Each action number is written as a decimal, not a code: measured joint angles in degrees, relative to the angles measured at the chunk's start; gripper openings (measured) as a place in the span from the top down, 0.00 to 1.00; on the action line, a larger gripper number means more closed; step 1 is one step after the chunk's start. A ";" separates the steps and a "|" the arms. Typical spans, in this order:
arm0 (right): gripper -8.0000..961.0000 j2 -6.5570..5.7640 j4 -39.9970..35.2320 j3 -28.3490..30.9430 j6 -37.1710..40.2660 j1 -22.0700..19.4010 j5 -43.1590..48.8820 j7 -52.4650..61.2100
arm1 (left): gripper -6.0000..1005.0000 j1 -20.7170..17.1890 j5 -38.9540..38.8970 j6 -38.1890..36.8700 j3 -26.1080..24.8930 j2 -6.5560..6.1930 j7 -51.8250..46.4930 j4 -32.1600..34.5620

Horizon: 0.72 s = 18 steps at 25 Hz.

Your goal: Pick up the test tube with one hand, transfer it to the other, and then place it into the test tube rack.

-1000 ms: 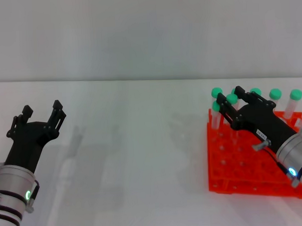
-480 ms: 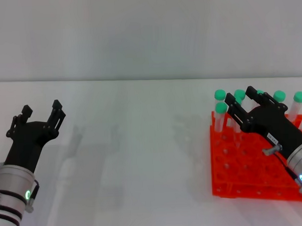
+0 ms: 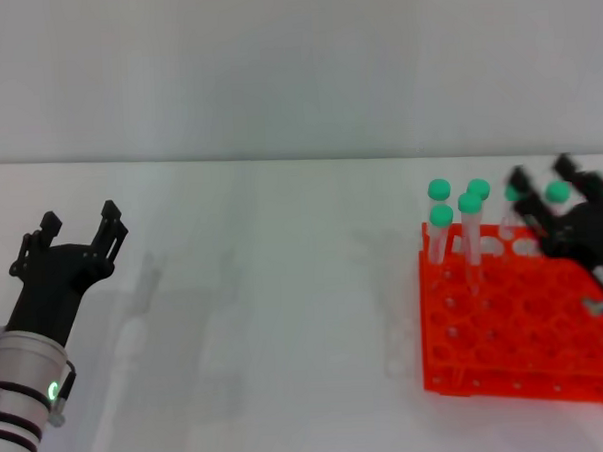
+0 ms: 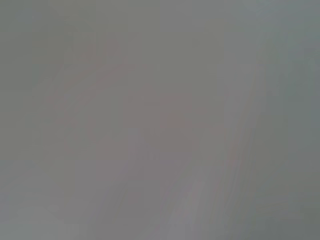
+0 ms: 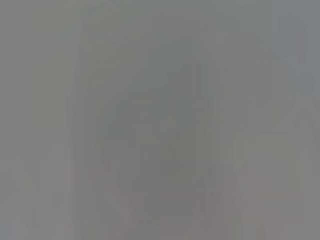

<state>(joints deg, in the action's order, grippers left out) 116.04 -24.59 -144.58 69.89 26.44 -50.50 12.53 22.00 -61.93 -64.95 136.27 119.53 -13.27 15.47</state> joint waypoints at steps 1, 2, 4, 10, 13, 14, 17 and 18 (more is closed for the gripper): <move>0.39 -0.01 1.28 1.08 2.25 -0.70 -0.06 -0.04 | 0.20 -0.09 -0.05 0.00 -0.21 0.01 0.00 0.00; 0.39 -0.03 2.29 2.12 3.46 -1.21 -0.07 -0.05 | 0.20 -0.16 -0.07 0.00 -0.53 0.03 0.00 0.00; 0.39 -0.11 4.19 4.93 4.59 -2.17 -0.12 0.07 | 0.20 -0.30 -0.11 -0.01 -1.03 0.07 0.00 0.00; 0.39 -0.34 9.98 14.88 4.35 -4.33 -0.28 0.40 | 0.20 -0.81 -0.15 -0.10 -1.27 0.09 0.00 0.00; 0.39 -0.37 11.65 16.83 4.08 -4.59 -0.22 0.29 | 0.20 -0.89 -0.15 -0.11 -1.31 0.09 0.00 0.00; 0.39 -0.39 12.13 17.04 3.72 -4.53 -0.22 0.19 | 0.20 -0.87 -0.15 -0.12 -1.34 0.08 0.00 0.00; 0.39 -0.46 13.51 17.21 2.37 -3.99 -0.03 -0.22 | 0.20 -0.37 -0.14 -0.15 -1.41 0.03 0.00 -0.07; 0.39 -0.48 13.89 17.19 1.92 -3.77 0.09 -0.55 | 0.20 -0.13 -0.15 -0.15 -1.49 0.03 0.00 -0.09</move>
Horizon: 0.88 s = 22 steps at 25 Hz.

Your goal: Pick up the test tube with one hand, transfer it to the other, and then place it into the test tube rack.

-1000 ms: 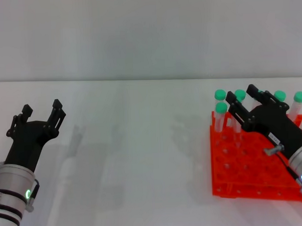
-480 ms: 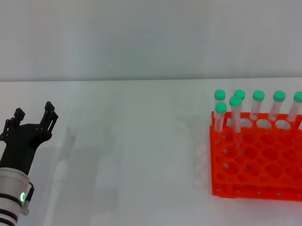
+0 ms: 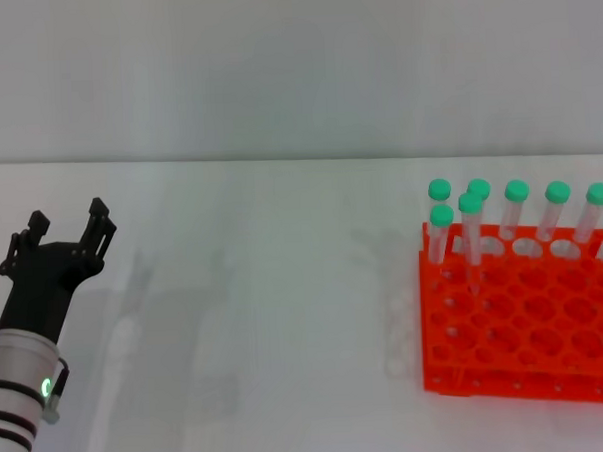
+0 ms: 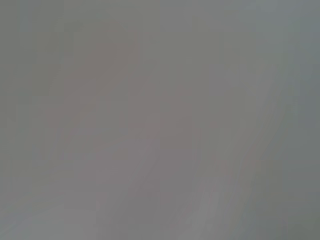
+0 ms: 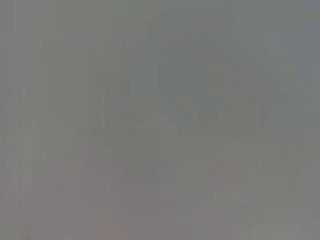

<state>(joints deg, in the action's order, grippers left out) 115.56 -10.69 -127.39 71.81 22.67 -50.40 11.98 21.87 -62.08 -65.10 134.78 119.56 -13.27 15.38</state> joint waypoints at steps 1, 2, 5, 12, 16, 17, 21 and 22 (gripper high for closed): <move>0.39 0.00 0.19 -0.01 -0.33 0.15 0.08 -0.43 | 0.20 0.25 0.03 -0.01 -0.10 0.00 0.00 -0.01; 0.38 0.00 0.37 -0.02 -1.13 0.43 0.07 -1.14 | 0.20 0.40 0.00 -0.02 -0.29 -0.01 0.00 -0.01; 0.31 0.00 0.49 0.01 -3.38 1.09 -0.10 -2.33 | 0.20 0.64 0.00 -0.03 -0.54 -0.08 0.00 -0.01; 0.15 0.02 0.76 1.00 -4.06 1.48 -0.27 -2.45 | 0.20 0.71 -0.02 -0.03 -1.03 -0.11 0.00 0.00; 0.11 0.02 0.92 1.64 -5.03 1.63 -0.29 -2.47 | 0.20 0.52 -0.07 -0.06 -1.36 -0.06 0.00 0.00; 0.10 0.02 0.93 1.87 -5.11 1.60 -0.31 -2.43 | 0.20 0.45 -0.07 -0.19 -1.36 -0.05 0.00 0.01; 0.09 0.04 0.68 3.64 -5.30 1.18 -0.40 -2.07 | 0.20 0.21 -0.08 -0.69 -1.36 -0.03 0.00 0.01; 0.10 0.08 0.63 3.76 -5.30 1.16 -0.39 -2.07 | 0.20 0.21 -0.07 -0.71 -1.36 -0.02 0.00 0.00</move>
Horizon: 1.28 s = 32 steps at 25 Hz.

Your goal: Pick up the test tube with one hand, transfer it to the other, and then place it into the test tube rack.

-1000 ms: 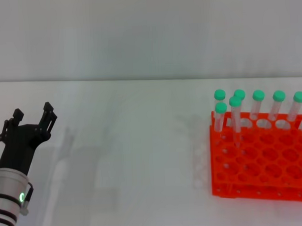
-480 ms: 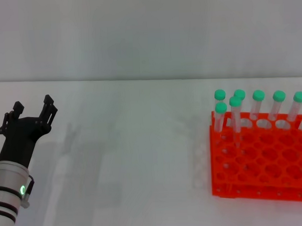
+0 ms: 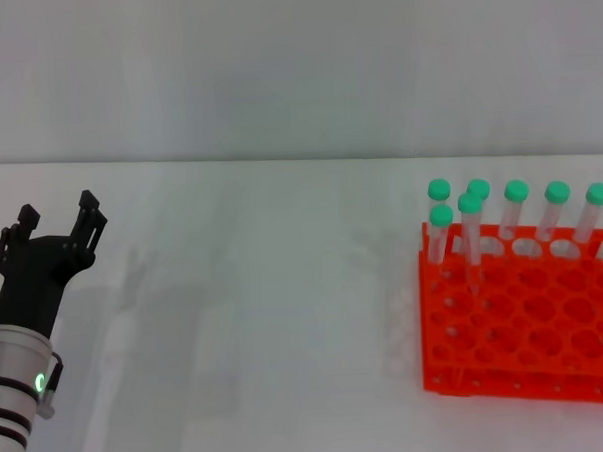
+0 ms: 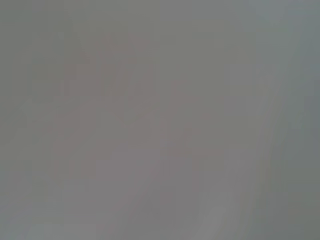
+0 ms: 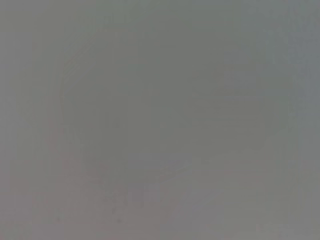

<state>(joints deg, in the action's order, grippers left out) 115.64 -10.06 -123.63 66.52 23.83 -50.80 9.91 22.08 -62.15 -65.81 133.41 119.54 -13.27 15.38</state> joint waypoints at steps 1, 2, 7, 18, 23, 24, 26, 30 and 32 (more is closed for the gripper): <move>0.10 0.00 0.00 0.00 0.00 0.00 0.00 0.00 | 0.20 -0.02 0.00 -0.01 0.00 0.00 0.00 0.00; 0.10 0.01 -0.01 0.01 0.00 0.00 0.00 0.01 | 0.20 -0.02 0.00 -0.02 0.00 0.00 0.00 0.00; 0.10 0.02 -0.02 0.03 -0.07 -0.01 0.00 0.02 | 0.20 -0.10 0.00 -0.02 -0.01 0.07 0.00 0.00; 0.10 0.04 0.31 1.31 -1.46 -0.02 -0.01 0.03 | 0.20 -0.17 0.01 0.31 0.01 0.23 0.00 0.00; 0.10 -0.02 0.31 1.45 -1.48 -0.02 -0.01 0.00 | 0.20 -0.20 0.02 0.39 0.37 0.32 -0.95 0.15; 0.10 -0.02 0.31 1.46 -1.48 0.00 0.00 -0.03 | 0.20 -0.19 0.03 0.46 0.41 0.33 -1.84 0.16; 0.10 -0.07 0.31 1.51 -1.48 0.10 0.00 -0.11 | 0.20 -0.22 0.12 0.51 0.44 0.31 -5.22 0.07; 0.10 -0.15 0.41 1.62 -1.48 0.38 -0.01 -0.27 | 0.20 -0.34 0.31 0.54 0.45 0.23 -7.55 -0.05; 0.10 -0.20 0.47 1.66 -1.48 0.59 0.00 -0.34 | 0.20 -0.50 0.33 0.56 0.44 0.22 -7.59 -0.07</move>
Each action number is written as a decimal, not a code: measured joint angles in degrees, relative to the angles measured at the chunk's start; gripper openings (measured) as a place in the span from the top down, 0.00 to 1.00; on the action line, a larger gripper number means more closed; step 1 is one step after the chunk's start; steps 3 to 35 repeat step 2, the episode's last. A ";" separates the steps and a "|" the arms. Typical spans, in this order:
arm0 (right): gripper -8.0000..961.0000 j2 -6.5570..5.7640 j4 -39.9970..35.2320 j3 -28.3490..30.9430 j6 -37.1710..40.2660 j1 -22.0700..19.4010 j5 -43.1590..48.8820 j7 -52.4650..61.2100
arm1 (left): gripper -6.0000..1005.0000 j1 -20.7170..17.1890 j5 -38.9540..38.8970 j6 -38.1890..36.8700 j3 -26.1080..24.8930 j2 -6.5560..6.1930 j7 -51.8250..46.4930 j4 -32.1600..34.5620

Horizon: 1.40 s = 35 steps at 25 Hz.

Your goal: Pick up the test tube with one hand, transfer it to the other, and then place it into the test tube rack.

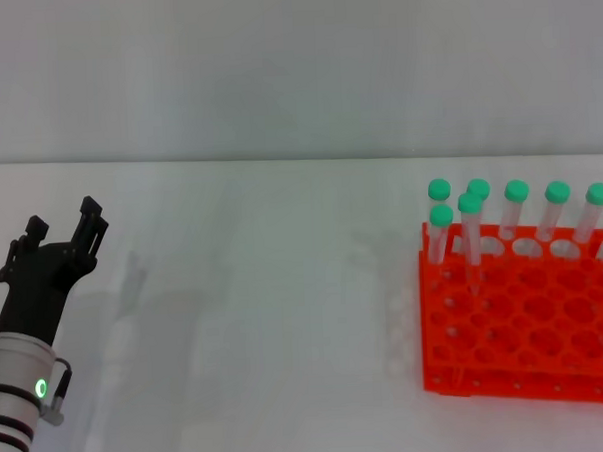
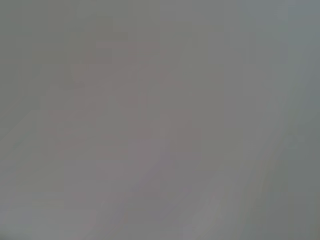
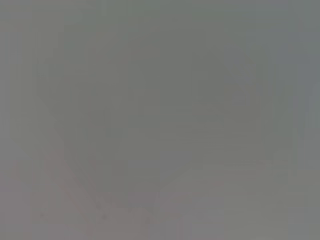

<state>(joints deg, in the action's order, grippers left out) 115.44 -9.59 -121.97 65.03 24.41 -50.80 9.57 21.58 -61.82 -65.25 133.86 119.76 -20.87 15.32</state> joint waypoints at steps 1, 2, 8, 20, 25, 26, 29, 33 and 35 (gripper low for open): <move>0.10 -0.02 0.00 0.19 0.00 0.10 0.00 -0.01 | 0.20 -0.09 0.01 0.01 0.00 0.00 0.02 0.00; 0.10 -0.04 0.01 0.46 0.00 0.19 0.00 -0.02 | 0.20 -0.17 0.02 0.02 0.00 0.02 0.07 -0.01; 0.10 -0.04 0.01 0.46 0.00 0.19 0.00 -0.02 | 0.20 -0.17 0.02 0.02 0.00 0.02 0.07 -0.01; 0.10 -0.04 0.01 0.46 0.00 0.19 0.00 -0.02 | 0.20 -0.17 0.02 0.02 0.00 0.02 0.07 -0.01; 0.10 -0.04 0.01 0.46 0.00 0.19 0.00 -0.02 | 0.20 -0.17 0.02 0.02 0.00 0.02 0.07 -0.01; 0.10 -0.04 0.01 0.46 0.00 0.19 0.00 -0.02 | 0.20 -0.17 0.02 0.02 0.00 0.02 0.07 -0.01; 0.10 -0.04 0.01 0.46 0.00 0.19 0.00 -0.02 | 0.20 -0.17 0.02 0.02 0.00 0.02 0.07 -0.01; 0.10 -0.04 0.01 0.46 0.00 0.19 0.00 -0.02 | 0.20 -0.17 0.02 0.02 0.00 0.02 0.07 -0.01; 0.10 -0.04 0.01 0.46 0.00 0.19 0.00 -0.02 | 0.20 -0.17 0.02 0.02 0.00 0.02 0.07 -0.01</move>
